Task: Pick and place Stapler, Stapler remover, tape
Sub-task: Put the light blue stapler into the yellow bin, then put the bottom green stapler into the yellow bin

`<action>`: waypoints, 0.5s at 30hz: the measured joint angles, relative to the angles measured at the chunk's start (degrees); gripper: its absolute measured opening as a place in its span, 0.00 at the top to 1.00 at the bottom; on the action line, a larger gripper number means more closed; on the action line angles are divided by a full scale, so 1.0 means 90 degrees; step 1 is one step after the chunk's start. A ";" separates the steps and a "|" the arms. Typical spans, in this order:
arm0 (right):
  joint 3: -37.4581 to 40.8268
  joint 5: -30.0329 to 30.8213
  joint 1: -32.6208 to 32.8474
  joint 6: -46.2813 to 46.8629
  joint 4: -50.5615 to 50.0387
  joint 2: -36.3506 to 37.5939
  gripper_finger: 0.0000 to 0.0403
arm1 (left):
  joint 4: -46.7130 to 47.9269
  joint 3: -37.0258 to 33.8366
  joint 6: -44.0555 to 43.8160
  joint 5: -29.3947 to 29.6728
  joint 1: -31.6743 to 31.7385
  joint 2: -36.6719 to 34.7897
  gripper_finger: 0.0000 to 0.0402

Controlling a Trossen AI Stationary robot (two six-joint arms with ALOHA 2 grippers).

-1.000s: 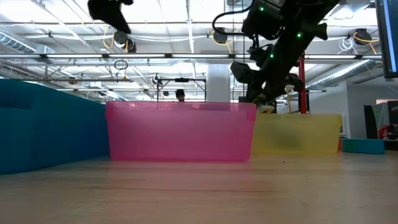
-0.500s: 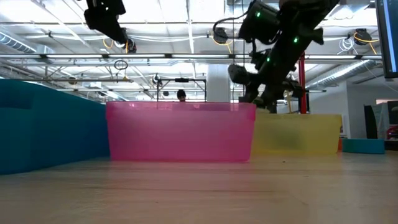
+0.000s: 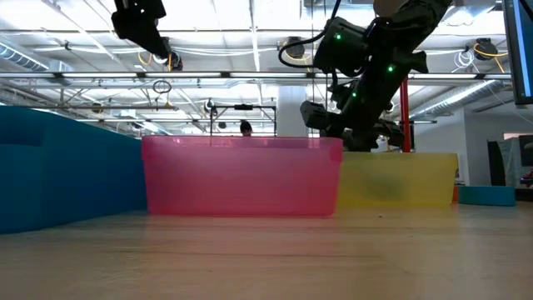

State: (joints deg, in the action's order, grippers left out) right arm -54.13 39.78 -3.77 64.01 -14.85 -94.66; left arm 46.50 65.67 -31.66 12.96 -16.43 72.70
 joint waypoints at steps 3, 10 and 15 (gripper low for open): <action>0.0000 -0.0221 0.0000 -0.0002 -0.0004 -0.0003 0.64 | -0.0002 0.0002 0.0006 0.0001 0.0000 0.0001 0.09; 0.0001 -0.0342 0.0000 -0.0017 0.0002 -0.0001 0.59 | -0.0002 0.0002 0.0020 0.0001 0.0000 0.0001 0.09; 0.0002 -0.0455 -0.0001 -0.0174 0.0010 0.0093 0.57 | -0.0003 0.0005 0.0015 0.0001 0.0000 0.0001 0.09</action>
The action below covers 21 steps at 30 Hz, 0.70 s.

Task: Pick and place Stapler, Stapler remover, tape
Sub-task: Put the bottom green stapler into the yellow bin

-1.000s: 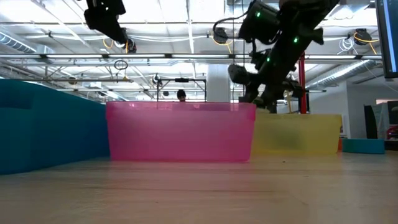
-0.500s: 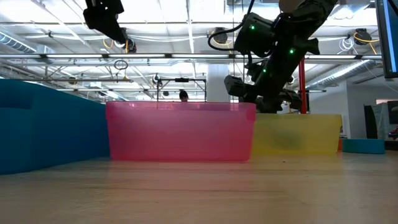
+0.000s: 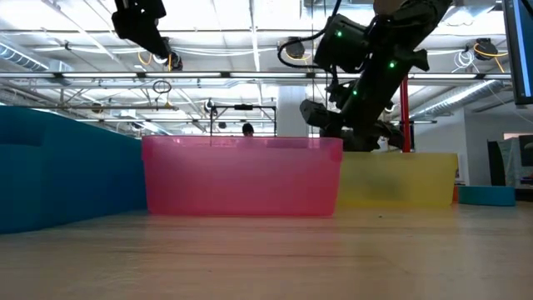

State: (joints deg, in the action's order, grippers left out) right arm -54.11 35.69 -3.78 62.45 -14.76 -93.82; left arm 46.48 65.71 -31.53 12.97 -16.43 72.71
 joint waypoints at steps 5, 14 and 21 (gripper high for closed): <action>0.0002 0.0016 0.0001 -0.0369 0.0002 0.0575 0.58 | -0.0007 0.0002 0.0015 0.0000 0.0000 0.0002 0.09; 0.0002 0.0007 0.0006 -0.1660 -0.0170 0.2041 0.63 | -0.0010 0.0002 -0.0083 0.0000 0.0000 0.0005 0.09; 0.0002 -0.0348 0.0011 -0.2573 -0.0721 0.3155 0.66 | -0.0010 0.0003 -0.0219 0.0002 0.0000 0.0005 0.09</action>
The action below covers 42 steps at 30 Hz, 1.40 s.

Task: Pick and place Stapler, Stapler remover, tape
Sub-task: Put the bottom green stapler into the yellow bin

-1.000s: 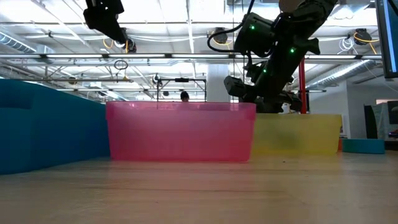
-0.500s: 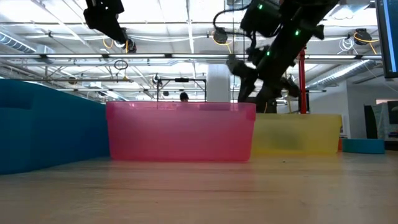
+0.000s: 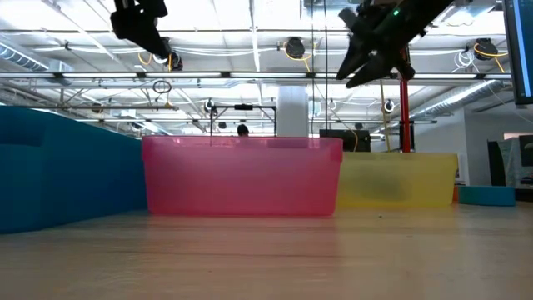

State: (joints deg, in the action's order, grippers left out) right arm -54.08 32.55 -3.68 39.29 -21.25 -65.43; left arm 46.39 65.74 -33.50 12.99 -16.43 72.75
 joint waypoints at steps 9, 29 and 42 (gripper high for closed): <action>0.0000 -0.1452 0.0002 -0.1401 -0.0538 0.0851 0.66 | -0.0002 0.0002 -0.0692 0.0010 0.0015 0.0000 0.09; 0.0000 -0.2827 0.0005 -0.1390 -0.2206 0.1477 0.67 | -0.0685 0.0004 0.0630 -0.0160 0.0302 -0.0353 0.09; 0.0000 -0.2829 0.0005 -0.0814 -0.2867 0.1793 0.68 | -0.2911 -0.2027 0.0746 -0.0448 0.0330 -0.1740 0.09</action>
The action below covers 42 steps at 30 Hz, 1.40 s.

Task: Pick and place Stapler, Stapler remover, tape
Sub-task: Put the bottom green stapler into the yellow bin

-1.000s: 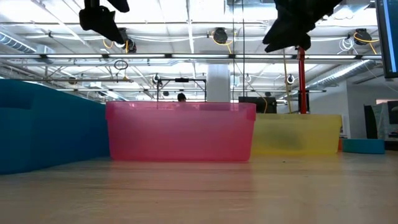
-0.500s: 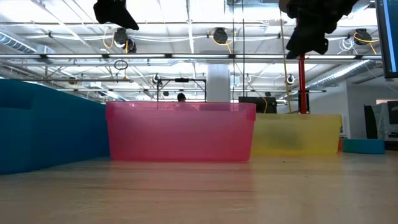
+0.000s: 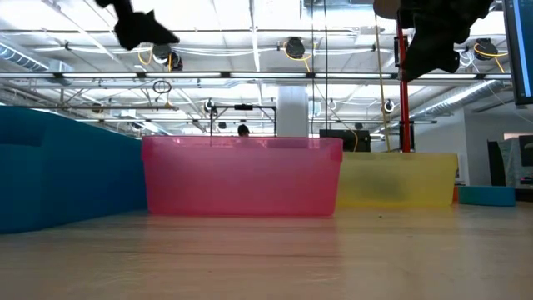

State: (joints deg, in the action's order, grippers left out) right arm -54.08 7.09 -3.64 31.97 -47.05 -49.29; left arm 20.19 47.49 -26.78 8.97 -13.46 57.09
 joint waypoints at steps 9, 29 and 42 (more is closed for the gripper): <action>0.0000 -0.1326 -0.0001 0.0237 -0.0159 0.0009 0.68 | -0.0511 -0.1388 -0.0271 -0.0004 0.0000 -0.1499 0.09; 0.0000 -0.2607 0.2934 0.2038 0.0060 -0.1244 0.68 | -0.0368 -0.1813 -0.0090 0.0006 -0.0002 -0.2517 0.09; 0.0000 -0.1770 0.4529 0.1872 -0.0354 -0.2537 0.68 | -0.0367 -0.1813 -0.0111 -0.0001 -0.0001 -0.2515 0.09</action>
State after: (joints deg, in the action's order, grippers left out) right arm -54.08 -8.84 37.13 48.82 -50.24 -72.13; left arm 16.88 31.18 -27.79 8.95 -13.47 34.46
